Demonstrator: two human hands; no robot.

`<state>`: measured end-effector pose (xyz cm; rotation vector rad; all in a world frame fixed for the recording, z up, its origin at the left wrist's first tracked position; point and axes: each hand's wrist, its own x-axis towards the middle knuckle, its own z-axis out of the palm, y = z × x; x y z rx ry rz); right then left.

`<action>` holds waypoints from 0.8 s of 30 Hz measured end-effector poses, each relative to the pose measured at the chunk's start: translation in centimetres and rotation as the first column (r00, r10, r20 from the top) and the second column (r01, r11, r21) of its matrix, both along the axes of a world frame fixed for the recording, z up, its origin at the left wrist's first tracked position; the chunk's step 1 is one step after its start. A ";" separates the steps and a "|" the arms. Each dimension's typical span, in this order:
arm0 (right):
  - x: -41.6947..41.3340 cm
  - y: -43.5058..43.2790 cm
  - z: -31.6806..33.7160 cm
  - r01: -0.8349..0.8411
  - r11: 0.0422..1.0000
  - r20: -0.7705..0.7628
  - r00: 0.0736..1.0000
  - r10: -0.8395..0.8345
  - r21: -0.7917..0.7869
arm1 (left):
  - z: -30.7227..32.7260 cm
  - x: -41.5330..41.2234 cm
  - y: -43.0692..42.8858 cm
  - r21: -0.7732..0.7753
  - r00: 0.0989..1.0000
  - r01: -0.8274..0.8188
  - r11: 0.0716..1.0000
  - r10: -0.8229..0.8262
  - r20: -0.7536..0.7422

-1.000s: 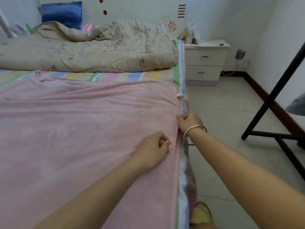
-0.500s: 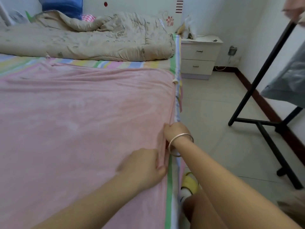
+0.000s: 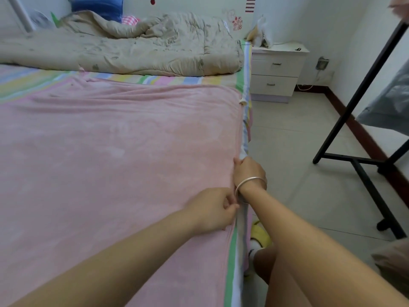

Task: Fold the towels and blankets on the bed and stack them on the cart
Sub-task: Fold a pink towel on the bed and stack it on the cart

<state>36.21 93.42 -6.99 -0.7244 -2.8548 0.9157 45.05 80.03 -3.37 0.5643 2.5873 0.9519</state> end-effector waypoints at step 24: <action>20.1 -26.9 -1.0 -0.888 0.105 0.103 0.168 0.980 0.448 | -3.9 13.0 -35.2 -0.365 0.762 -0.638 0.678 0.483 -0.432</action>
